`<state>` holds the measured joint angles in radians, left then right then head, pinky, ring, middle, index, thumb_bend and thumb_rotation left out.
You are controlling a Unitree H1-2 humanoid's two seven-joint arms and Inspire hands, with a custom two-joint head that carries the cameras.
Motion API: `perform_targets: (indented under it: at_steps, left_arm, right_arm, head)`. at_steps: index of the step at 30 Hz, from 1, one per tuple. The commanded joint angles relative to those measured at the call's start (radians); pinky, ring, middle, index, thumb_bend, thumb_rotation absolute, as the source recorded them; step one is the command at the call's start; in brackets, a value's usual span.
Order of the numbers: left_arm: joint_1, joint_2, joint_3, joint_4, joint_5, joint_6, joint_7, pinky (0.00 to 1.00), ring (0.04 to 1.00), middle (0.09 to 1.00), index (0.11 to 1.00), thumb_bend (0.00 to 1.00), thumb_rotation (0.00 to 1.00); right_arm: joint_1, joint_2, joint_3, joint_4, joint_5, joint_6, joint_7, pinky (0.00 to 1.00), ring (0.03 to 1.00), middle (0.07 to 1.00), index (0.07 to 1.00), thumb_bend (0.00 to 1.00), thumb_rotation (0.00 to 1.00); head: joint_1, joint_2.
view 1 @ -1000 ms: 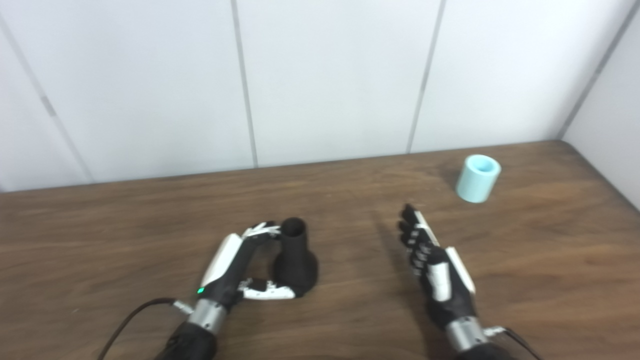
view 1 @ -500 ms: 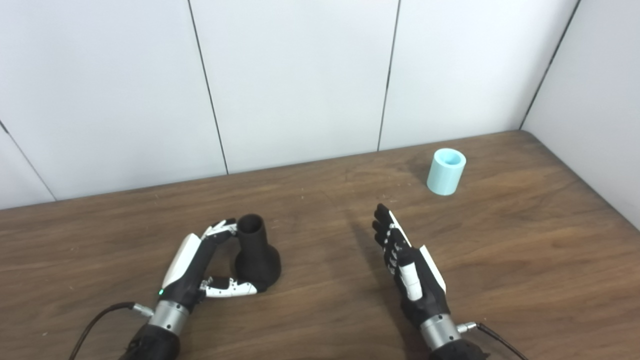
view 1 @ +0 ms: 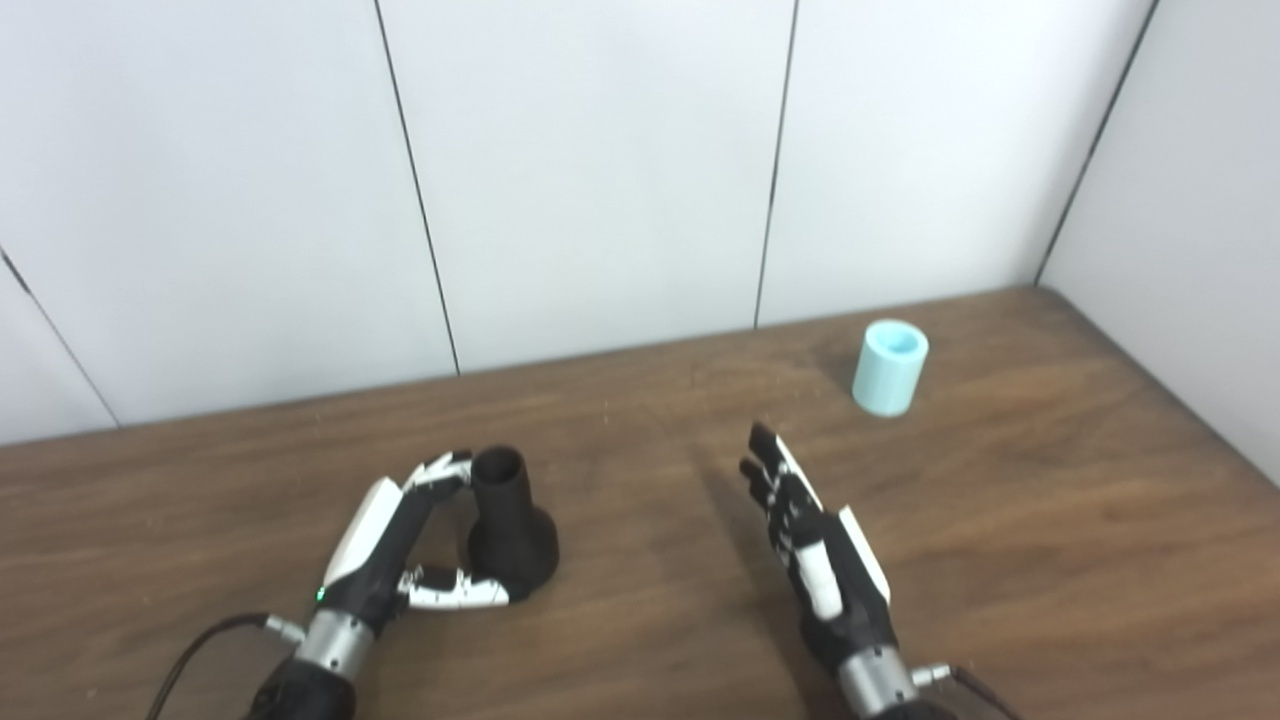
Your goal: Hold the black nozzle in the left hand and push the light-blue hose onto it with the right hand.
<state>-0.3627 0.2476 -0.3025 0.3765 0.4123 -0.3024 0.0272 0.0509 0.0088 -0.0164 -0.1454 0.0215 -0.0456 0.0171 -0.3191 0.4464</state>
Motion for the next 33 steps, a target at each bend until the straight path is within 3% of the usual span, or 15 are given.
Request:
perform_targets:
  at_steps: [1,7,16,21,24,25,26,29,33]
  left_arm:
    - [0.119,0.0,-0.031,0.12,0.041,-0.013,0.008,1.0,0.934,0.795,0.484,0.52,0.08]
    - [0.123,-0.003,-0.039,0.13,0.047,-0.017,0.012,1.0,0.935,0.796,0.484,0.52,0.08]
    - [0.129,-0.013,-0.065,0.153,0.063,-0.027,0.018,1.0,0.937,0.797,0.484,0.52,0.08]
    - [0.128,-0.011,-0.081,0.156,0.072,-0.031,0.012,1.0,0.938,0.799,0.484,0.52,0.08]
    - [0.127,-0.011,-0.085,0.16,0.075,-0.033,0.012,1.0,0.938,0.799,0.484,0.52,0.08]
    - [0.127,-0.01,-0.089,0.16,0.076,-0.033,0.009,1.0,0.938,0.799,0.484,0.52,0.08]
    - [0.127,-0.008,-0.091,0.161,0.077,-0.033,0.005,1.0,0.939,0.799,0.484,0.52,0.08]
    - [0.124,-0.005,-0.097,0.166,0.079,-0.035,0.002,1.0,0.939,0.797,0.484,0.52,0.08]
    - [0.118,-0.003,-0.101,0.175,0.078,-0.039,0.002,1.0,0.939,0.797,0.484,0.52,0.08]
  right_arm:
    - [-0.02,-0.027,-0.013,-0.068,-0.046,-0.017,-0.017,0.93,0.887,0.883,0.824,0.76,0.92]
    - [-0.092,-0.105,-0.047,-0.134,-0.193,-0.057,-0.063,0.81,0.815,0.817,0.792,0.83,0.88]
    - [-0.276,-0.258,-0.149,-0.107,-0.238,-0.055,-0.097,0.75,0.799,0.807,0.793,0.92,0.84]
    - [-0.349,-0.3,-0.173,-0.135,-0.261,0.044,-0.09,0.67,0.787,0.794,0.784,0.9,0.77]
    - [-0.362,-0.308,-0.177,-0.138,-0.279,0.069,-0.089,0.63,0.784,0.788,0.779,0.9,0.75]
    - [-0.38,-0.324,-0.175,-0.14,-0.324,0.087,-0.093,0.63,0.784,0.787,0.779,0.9,0.75]
    - [-0.4,-0.338,-0.174,-0.14,-0.362,0.109,-0.095,0.69,0.77,0.781,0.774,0.88,0.7]
    - [-0.447,-0.374,-0.168,-0.135,-0.472,0.188,-0.091,0.71,0.77,0.787,0.768,0.84,0.49]
    - [-0.482,-0.427,-0.134,-0.135,-0.601,0.3,-0.05,0.69,0.792,0.81,0.767,0.84,0.42]
  head:
    - [-0.001,0.001]
    - [-0.001,-0.004]
    - [-0.008,-0.017]
    - [-0.006,-0.022]
    - [-0.006,-0.022]
    - [-0.007,-0.022]
    - [-0.007,-0.022]
    - [-0.009,-0.027]
    - [-0.009,-0.031]
